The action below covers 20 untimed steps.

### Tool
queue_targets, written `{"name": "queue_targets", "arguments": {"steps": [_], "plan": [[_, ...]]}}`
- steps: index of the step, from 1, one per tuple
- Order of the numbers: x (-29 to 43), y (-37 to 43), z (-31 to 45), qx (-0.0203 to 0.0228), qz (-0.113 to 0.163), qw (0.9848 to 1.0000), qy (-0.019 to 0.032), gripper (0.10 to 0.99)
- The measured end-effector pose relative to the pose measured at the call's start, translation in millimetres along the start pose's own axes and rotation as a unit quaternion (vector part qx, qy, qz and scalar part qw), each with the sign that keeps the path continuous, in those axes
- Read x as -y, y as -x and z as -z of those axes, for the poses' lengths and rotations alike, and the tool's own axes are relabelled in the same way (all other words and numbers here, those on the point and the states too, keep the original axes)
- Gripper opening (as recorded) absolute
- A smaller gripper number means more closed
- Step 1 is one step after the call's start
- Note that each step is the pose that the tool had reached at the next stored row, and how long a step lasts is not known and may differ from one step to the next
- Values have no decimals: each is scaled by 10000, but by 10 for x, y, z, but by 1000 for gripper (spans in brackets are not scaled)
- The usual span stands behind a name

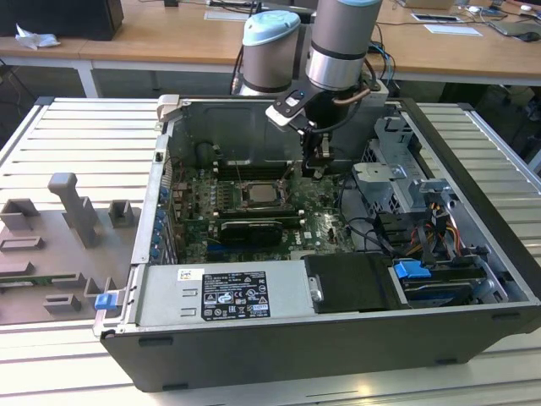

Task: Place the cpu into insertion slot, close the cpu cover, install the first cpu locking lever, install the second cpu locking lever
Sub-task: 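Close the cpu cover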

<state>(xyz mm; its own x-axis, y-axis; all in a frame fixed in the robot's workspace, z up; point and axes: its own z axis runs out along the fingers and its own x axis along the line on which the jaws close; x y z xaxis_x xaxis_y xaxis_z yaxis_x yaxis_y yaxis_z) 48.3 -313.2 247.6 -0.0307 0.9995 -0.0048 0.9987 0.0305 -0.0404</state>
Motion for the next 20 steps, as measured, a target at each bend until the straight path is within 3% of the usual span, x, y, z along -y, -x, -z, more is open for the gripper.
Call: {"name": "queue_targets", "arguments": {"steps": [10,20], "plan": [[42,-2,-2,0,0,10000,8,106],[173,-6,-15,-1,-1,10000,8,106]]}}
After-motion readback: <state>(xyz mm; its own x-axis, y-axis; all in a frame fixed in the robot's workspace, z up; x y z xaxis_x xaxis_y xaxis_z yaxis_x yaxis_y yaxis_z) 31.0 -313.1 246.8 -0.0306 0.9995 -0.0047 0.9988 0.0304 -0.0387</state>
